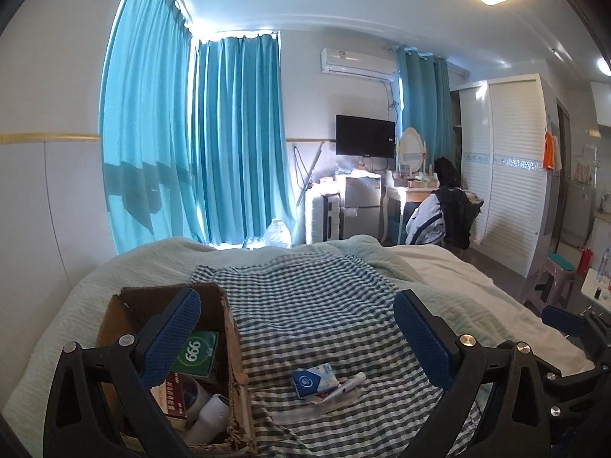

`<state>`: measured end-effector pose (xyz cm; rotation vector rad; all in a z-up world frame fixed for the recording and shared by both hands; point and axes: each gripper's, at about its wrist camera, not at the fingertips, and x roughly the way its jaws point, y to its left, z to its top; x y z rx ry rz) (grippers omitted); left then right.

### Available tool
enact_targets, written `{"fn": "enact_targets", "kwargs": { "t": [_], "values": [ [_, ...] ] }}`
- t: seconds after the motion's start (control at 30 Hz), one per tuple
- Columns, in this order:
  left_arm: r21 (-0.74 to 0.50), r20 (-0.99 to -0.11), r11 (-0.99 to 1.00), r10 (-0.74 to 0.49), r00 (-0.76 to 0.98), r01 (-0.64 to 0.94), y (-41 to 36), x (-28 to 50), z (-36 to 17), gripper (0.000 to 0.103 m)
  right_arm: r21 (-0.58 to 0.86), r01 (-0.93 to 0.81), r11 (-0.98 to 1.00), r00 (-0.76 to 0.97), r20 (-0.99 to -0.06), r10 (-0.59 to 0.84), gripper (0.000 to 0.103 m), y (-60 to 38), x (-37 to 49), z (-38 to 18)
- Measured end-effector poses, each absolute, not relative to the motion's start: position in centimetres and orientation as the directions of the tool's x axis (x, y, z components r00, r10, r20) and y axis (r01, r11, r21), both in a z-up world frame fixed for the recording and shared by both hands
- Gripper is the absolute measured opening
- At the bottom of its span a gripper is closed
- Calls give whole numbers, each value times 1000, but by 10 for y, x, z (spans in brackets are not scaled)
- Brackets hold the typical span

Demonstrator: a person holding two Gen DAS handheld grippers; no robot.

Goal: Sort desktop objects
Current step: 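Move both tools back over the blue tissue pack and toothpaste tube, then grasp the dark bead bracelet with left tool while right grasps the toothpaste tube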

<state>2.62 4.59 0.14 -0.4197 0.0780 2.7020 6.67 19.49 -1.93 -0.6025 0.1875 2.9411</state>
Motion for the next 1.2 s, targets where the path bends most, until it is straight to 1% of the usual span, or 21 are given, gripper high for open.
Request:
{"fn": "enact_targets", "kwargs": {
  "t": [0.13, 0.2, 0.3, 0.4, 0.5, 0.57, 0.63, 0.7, 0.73, 0.77, 0.83, 0.93, 0.97, 1.0, 1.07, 1.13, 1.2],
  "values": [
    [-25, -347, -923, 368, -863, -384, 58, 10, -25, 103, 87, -161, -983, -902, -418, 111, 102, 205, 52, -31],
    [-12, -373, -930, 345, -861, -367, 66, 5, -43, 103, 51, -185, -981, -887, -439, 145, 102, 207, 41, -38],
    [-2, -420, -923, 351, -837, -385, 76, 3, -76, 103, 53, -185, -981, -870, -473, 139, 99, 215, 24, -51],
    [-16, -490, -905, 378, -786, -425, 83, 4, -109, 103, 61, -179, -982, -854, -506, 124, 95, 222, 5, -67],
    [0, -567, -879, 393, -724, -477, 93, 9, -139, 103, 54, -168, -984, -834, -540, 113, 92, 223, -18, -83],
    [1, -635, -861, 392, -666, -508, 101, 14, -158, 99, 56, -148, -987, -821, -563, 91, 91, 223, -35, -95],
    [18, -660, -827, 412, -629, -562, 108, 22, -173, 96, 47, -119, -992, -804, -591, 68, 88, 219, -55, -107],
    [41, -692, -818, 391, -607, -574, 117, 23, -189, 92, 40, -84, -996, -785, -618, 41, 86, 216, -74, -118],
    [21, -716, -811, 397, -574, -585, 119, 21, -198, 90, 29, -70, -997, -778, -627, 36, 86, 214, -83, -123],
    [-4, -735, -835, 376, -564, -551, 120, 18, -206, 88, 11, -58, -998, -775, -631, 38, 86, 211, -89, -127],
    [-76, -787, -825, 395, -474, -560, 121, 12, -225, 86, -26, -21, -999, -763, -646, 33, 82, 208, -104, -138],
    [-119, -848, -824, 374, -375, -554, 124, 5, -251, 83, -44, 48, -998, -734, -679, -5, 77, 211, -124, -154],
    [-111, -859, -845, 347, -378, -523, 125, 4, -259, 79, -47, 67, -997, -724, -689, -16, 77, 212, -130, -159],
    [-120, -870, -846, 342, -354, -520, 127, 4, -265, 78, -45, 92, -995, -713, -700, -35, 77, 214, -135, -165],
    [-99, -877, -841, 327, -353, -532, 132, 7, -270, 78, -50, 162, -986, -690, -719, -77, 77, 214, -141, -177],
    [-108, -877, -827, 340, -338, -551, 139, 9, -274, 77, -61, 229, -971, -670, -734, -112, 77, 212, -143, -189],
    [-105, -876, -813, 348, -334, -573, 147, 9, -276, 75, -85, 270, -959, -659, -743, -120, 77, 209, -144, -199]
  ]
}}
